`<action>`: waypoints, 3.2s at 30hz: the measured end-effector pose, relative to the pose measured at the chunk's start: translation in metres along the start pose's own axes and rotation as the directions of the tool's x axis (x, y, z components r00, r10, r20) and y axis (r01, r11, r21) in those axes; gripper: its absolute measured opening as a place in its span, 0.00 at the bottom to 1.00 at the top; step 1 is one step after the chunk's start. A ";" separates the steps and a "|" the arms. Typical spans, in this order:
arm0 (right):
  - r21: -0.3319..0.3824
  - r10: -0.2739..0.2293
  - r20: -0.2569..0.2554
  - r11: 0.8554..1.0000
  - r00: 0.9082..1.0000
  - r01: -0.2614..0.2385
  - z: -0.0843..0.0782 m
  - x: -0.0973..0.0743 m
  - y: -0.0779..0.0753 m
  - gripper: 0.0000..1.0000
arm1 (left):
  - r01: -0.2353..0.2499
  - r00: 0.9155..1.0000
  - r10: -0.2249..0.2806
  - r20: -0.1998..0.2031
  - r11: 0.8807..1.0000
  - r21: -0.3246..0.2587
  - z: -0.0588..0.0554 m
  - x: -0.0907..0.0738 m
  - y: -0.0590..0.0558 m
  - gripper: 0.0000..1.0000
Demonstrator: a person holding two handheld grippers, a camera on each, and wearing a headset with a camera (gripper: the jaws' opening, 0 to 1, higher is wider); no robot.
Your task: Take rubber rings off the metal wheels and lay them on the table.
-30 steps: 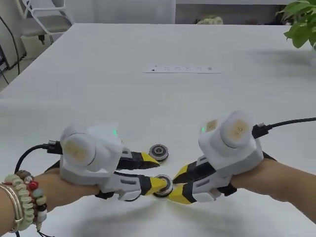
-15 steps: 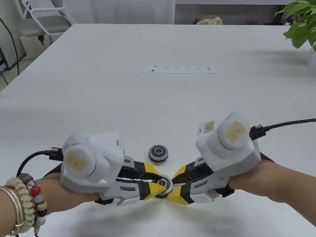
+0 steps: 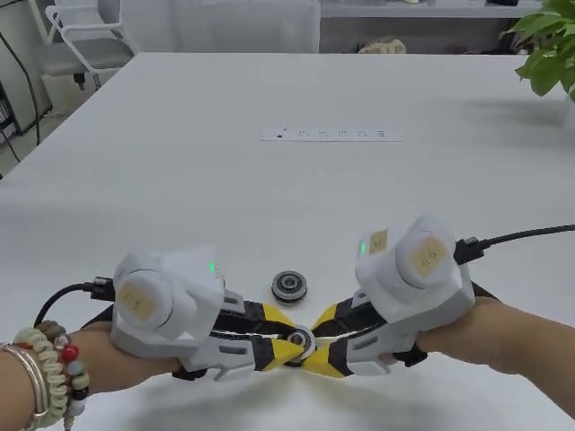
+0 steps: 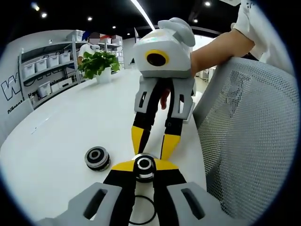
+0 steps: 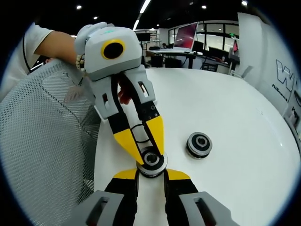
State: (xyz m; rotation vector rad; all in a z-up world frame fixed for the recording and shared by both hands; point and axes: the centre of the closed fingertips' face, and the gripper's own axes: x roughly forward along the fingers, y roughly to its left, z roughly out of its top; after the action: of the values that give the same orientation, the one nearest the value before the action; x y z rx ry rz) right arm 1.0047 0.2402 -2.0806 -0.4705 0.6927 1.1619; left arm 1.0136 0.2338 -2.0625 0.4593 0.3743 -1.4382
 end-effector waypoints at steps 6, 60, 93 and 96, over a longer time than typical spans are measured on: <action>-0.017 0.001 -0.008 1.000 1.000 -0.001 -0.002 -0.001 -0.002 0.15 | -0.002 1.000 0.002 0.003 1.000 0.003 0.000 -0.001 0.001 0.08; 0.539 -0.024 0.295 0.829 0.955 -0.145 0.061 -0.034 -0.024 0.00 | -0.007 0.999 0.009 -0.035 0.999 0.038 -0.002 -0.004 0.003 0.07; 0.167 0.003 0.011 0.986 1.000 -0.005 -0.005 0.002 -0.004 0.18 | -0.008 1.000 0.008 0.004 1.000 0.008 -0.002 -0.004 0.002 0.07; 0.158 0.006 0.014 0.987 1.000 -0.009 -0.003 0.002 -0.005 0.19 | -0.009 1.000 0.009 0.006 1.000 0.001 -0.002 -0.004 0.002 0.07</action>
State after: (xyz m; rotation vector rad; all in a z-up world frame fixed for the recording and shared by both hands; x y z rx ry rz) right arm 1.0086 0.2378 -2.0841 -0.3260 0.7694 1.1062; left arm 1.0156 0.2387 -2.0620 0.4570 0.3667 -1.4308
